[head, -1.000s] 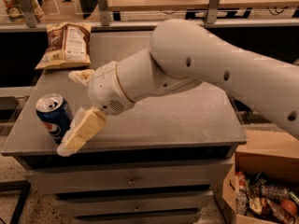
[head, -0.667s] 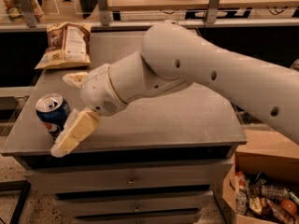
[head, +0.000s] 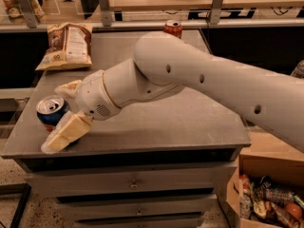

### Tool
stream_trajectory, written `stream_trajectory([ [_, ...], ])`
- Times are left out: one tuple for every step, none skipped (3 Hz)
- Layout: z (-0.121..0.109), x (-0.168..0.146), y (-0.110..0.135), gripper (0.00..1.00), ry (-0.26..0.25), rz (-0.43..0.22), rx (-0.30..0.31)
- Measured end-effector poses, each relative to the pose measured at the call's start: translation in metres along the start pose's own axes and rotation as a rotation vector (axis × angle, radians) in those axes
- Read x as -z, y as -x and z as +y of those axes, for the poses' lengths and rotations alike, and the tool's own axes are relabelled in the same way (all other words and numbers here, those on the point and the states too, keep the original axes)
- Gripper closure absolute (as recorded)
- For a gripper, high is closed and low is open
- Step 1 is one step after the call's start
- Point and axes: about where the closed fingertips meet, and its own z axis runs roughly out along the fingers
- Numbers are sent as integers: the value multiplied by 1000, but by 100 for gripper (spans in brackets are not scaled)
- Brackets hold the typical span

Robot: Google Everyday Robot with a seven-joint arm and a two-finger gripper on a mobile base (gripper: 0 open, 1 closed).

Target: Move pepsi can near brown chip bag

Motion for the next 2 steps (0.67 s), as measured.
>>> stream_trajectory([
  [-5, -5, -4, 35, 4, 1, -40],
  [-10, -8, -4, 51, 8, -4, -67],
])
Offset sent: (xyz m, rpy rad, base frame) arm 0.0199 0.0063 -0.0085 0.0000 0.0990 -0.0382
